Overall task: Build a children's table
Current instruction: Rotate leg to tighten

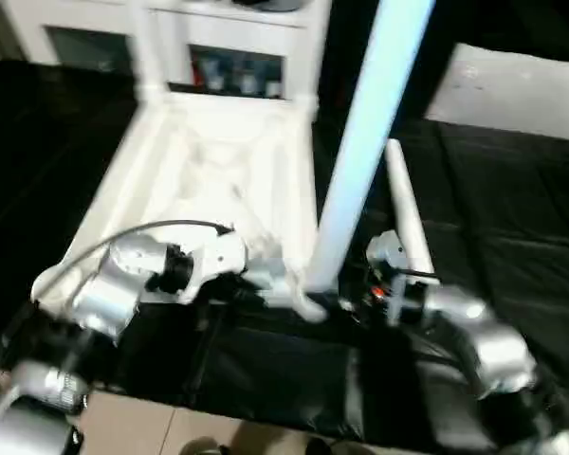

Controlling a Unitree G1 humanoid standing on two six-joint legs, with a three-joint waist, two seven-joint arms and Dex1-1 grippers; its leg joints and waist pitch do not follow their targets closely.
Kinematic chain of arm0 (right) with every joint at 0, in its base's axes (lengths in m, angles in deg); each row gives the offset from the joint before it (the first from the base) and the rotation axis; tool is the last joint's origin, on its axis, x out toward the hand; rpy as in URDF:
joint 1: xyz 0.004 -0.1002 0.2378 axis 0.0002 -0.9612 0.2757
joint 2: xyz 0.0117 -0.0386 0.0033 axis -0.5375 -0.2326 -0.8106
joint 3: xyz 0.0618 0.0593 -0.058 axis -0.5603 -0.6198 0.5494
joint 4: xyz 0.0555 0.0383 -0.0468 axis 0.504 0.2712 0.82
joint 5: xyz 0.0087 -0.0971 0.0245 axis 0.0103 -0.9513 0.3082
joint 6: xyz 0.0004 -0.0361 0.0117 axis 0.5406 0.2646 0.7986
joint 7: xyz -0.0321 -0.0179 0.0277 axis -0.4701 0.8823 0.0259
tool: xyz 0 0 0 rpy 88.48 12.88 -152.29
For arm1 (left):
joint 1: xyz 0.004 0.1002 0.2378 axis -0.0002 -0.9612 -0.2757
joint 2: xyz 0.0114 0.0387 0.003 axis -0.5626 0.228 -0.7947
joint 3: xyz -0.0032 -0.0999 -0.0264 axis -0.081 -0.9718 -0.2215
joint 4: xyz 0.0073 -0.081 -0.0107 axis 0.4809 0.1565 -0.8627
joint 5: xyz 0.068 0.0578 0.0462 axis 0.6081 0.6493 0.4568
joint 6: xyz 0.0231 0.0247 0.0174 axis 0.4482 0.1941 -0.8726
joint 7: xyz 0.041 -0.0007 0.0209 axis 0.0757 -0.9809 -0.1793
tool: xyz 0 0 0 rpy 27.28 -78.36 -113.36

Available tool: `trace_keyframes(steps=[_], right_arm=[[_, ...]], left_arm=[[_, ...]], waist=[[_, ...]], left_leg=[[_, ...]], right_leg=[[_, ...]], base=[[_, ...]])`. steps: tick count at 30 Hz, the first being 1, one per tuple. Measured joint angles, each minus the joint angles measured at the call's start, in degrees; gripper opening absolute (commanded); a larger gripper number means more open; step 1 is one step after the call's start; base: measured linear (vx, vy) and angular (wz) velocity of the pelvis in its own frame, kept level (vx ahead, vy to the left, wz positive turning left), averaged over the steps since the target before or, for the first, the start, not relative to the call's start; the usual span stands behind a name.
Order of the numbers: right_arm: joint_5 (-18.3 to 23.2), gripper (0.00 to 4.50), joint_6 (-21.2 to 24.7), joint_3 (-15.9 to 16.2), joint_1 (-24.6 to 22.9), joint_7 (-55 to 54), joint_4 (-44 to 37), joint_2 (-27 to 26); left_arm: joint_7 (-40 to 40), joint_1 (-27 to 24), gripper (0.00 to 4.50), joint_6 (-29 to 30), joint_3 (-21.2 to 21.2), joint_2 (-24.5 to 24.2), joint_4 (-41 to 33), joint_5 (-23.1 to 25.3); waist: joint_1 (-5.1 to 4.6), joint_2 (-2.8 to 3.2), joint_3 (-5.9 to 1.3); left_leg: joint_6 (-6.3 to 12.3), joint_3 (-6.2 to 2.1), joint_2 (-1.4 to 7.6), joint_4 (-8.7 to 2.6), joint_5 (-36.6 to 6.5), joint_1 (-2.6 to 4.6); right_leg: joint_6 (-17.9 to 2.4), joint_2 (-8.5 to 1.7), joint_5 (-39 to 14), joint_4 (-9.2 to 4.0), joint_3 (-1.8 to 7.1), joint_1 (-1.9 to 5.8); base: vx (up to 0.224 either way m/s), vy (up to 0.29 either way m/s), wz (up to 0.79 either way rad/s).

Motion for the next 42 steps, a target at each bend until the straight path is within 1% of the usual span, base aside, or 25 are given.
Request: trace_keyframes(steps=[1, 2, 5, 8, 11, 12, 14, 16, 18, 19, 22, 23, 24, 26, 30, 32, 35, 38, 42], right_arm=[[-0.7, 2.67, 0.4, -0.7, -0.2, -3.9, -0.4, -1.9], [-1.5, 2.67, 0.6, -1.1, -0.2, -6.8, -0.6, -3.2], [-4.1, 2.66, 1.6, -2.4, 0.2, -15.3, -1.0, -7.8], [-7.2, 2.66, 1.6, -2.4, 3.0, -20.7, 1.3, -9.5], [-7.6, 2.66, 1.5, -2.5, 4.0, -23.0, 2.4, -10.2], [-7.6, 3.01, 1.5, -2.7, 4.1, -23.4, 2.4, -10.4], [-7.2, 3.39, 1.6, -4.0, 4.2, -23.5, 2.5, -10.7], [-6.8, 3.47, 1.6, -4.3, 4.1, -23.4, 2.4, -10.7], [-6.3, 3.66, 1.5, -4.4, 3.8, -23.0, 2.1, -10.6], [-6.2, 3.84, 1.5, -4.5, 3.6, -22.6, 1.8, -10.5], [-5.1, 4.08, 1.3, -4.5, 2.5, -20.8, 0.7, -9.7], [-4.3, 4.08, 1.2, -4.5, 2.1, -19.3, 0.2, -8.8], [-3.9, 4.29, 1.2, -4.4, 1.8, -18.0, 0.0, -8.2], [-2.5, 4.44, 1.3, -4.4, 1.2, -14.8, -0.5, -6.4], [-1.5, 4.48, 1.3, -4.2, -0.1, -9.8, -1.7, -3.4], [-0.5, 4.48, 1.2, -3.1, -0.3, -5.1, -2.3, 0.6], [-0.2, 4.48, -0.3, -2.1, -0.3, 0.7, -3.6, 5.4], [-0.2, 4.48, -1.9, -0.8, -0.1, 6.1, -3.9, 9.0], [-0.7, 4.48, -3.8, 0.4, 1.3, 11.3, -3.0, 11.8]], left_arm=[[-2.5, -1.0, 0.0, 2.3, -0.5, 1.6, -1.7, 0.3], [-4.4, -1.4, 0.0, 3.7, -0.7, 3.0, -2.5, 0.8], [-10.3, -2.3, 0.0, 8.0, -1.1, 6.9, -5.0, 3.1], [-15.4, -2.0, 0.0, 10.0, -1.0, 10.2, -5.3, 5.5], [-17.2, -1.8, 0.0, 10.8, -0.9, 11.3, -5.3, 6.1], [-17.5, -1.7, 0.0, 10.9, -0.7, 11.4, -5.3, 6.2], [-17.7, -0.4, 0.0, 10.7, 0.5, 11.4, -4.4, 6.5], [-17.7, 0.0, 0.0, 10.3, 1.0, 11.4, -4.0, 6.6], [-17.5, 0.3, 0.0, 9.8, 1.4, 11.0, -3.8, 6.6], [-17.3, 0.3, 0.0, 9.4, 1.6, 10.8, -3.7, 6.6], [-16.5, 0.6, 0.0, 8.2, 1.9, 9.9, -3.6, 6.5], [-15.7, 0.6, 0.0, 7.6, 1.9, 9.3, -3.6, 6.3], [-15.1, 0.6, 0.0, 6.9, 1.9, 8.8, -3.5, 6.2], [-13.7, 0.7, 0.0, 5.1, 1.9, 7.5, -2.6, 5.5], [-11.0, 0.9, 0.0, 1.3, 1.9, 5.2, -1.1, 4.3], [-8.0, 1.1, 0.0, -2.3, 2.0, 2.8, 0.5, 3.6], [-4.0, 1.6, 0.0, -7.0, 2.0, 0.4, 2.8, 2.6], [0.5, 2.0, 0.0, -10.9, 2.1, -1.7, 5.0, 1.2], [5.1, 3.1, 0.0, -13.9, 2.7, -3.4, 7.4, 0.1]], waist=[[-0.56, 0.0, 0.0], [-0.79, -0.01, -0.01], [-1.11, 0.0, -0.01], [-1.53, 0.03, -0.02], [-1.6, 0.05, -0.04], [-1.57, 0.06, -0.04], [-1.43, 0.02, -0.02], [-1.38, 0.02, -0.02], [-1.35, 0.02, -0.02], [-1.33, 0.02, -0.02], [-1.21, 0.02, -0.02], [-1.15, 0.03, -0.02], [-1.11, 0.03, -0.02], [-0.99, 0.04, -0.02], [-0.88, 0.06, -0.01], [-0.43, 0.08, 0.01], [0.24, 0.06, 0.0], [0.76, 0.06, -0.01], [1.3, 0.06, -0.01]], left_leg=[[0.0, 0.0, 0.0, 0.0, 0.0, 0.03], [-0.01, 0.0, 0.0, 0.0, 0.0, 0.02], [-0.01, -0.02, -0.01, -0.01, 0.0, 0.06], [0.0, -0.03, -0.08, 0.04, 0.0, 0.02], [0.02, -0.03, -0.1, 0.04, 0.0, 0.0], [0.02, -0.03, -0.1, 0.04, 0.0, 0.0], [0.02, -0.05, -0.1, 0.03, 0.0, -0.08], [0.02, -0.06, -0.1, 0.03, 0.0, -0.1], [0.04, -0.06, -0.1, 0.01, 0.0, -0.12], [0.04, -0.06, -0.09, -0.01, 0.0, -0.13], [0.04, -0.07, -0.09, -0.08, 0.0, -0.14], [0.04, -0.07, -0.08, -0.12, 0.0, -0.15], [0.04, -0.07, -0.08, -0.13, 0.0, -0.15], [0.06, -0.07, -0.07, -0.19, 0.0, -0.16], [0.36, -0.07, -0.03, -0.26, 0.2, -0.14], [0.36, -0.07, -0.03, -0.23, 0.2, -0.14], [0.36, -0.07, -0.03, -0.14, 0.2, -0.12], [0.37, -0.07, -0.03, -0.1, 0.2, -0.1], [0.37, -0.07, -0.03, -0.09, 0.2, -0.1]], right_leg=[[0.0, 0.0, 0.0, -0.01, 0.0, 0.0], [0.0, 0.01, 0.0, -0.01, 0.0, 0.0], [0.0, 0.02, 0.0, -0.04, -0.01, 0.03], [0.1, 0.01, 0.0, -0.16, 0.03, 0.08], [0.1, 0.0, 0.0, -0.21, 0.07, 0.09], [0.1, 0.0, 0.0, -0.21, 0.07, 0.08], [0.1, 0.0, 0.0, -0.19, 0.07, 0.04], [0.1, 0.0, 0.0, -0.16, 0.07, 0.05], [0.1, 0.0, 0.0, -0.15, 0.07, 0.05], [0.1, 0.0, 0.0, -0.14, 0.07, 0.04], [0.1, 0.01, 0.0, -0.12, 0.06, 0.03], [0.1, 0.01, 0.0, -0.12, 0.05, 0.01], [0.1, 0.02, 0.0, -0.11, 0.04, 0.0], [0.1, 0.04, 0.0, -0.11, 0.04, -0.03], [-0.1, 0.08, 0.1, -0.07, 0.03, -0.06], [-0.1, 0.08, 0.1, -0.06, 0.03, -0.06], [0.1, 0.08, 0.0, -0.06, 0.04, -0.03], [0.1, 0.06, 0.0, -0.05, 0.04, -0.01], [-0.2, 0.06, 0.2, -0.02, 0.04, -0.01]], base=[[0.0, 0.0, 0.0], [0.0, 0.0, 0.0], [0.0, 0.0, 0.0], [0.0, 0.0, 0.0], [0.0, 0.0, 0.0], [0.0, 0.0, 0.0], [0.0, 0.0, 0.0], [0.0, 0.0, 0.0], [0.0, 0.0, 0.0], [0.0, 0.0, 0.0], [0.0, 0.0, 0.0], [0.0, 0.0, 0.0], [0.0, 0.0, 0.0], [0.0, 0.0, 0.0], [0.0, 0.0, 0.0], [0.0, 0.0, 0.0], [0.0, 0.0, 0.0], [0.0, 0.0, 0.0], [0.0, 0.0, 0.0]])
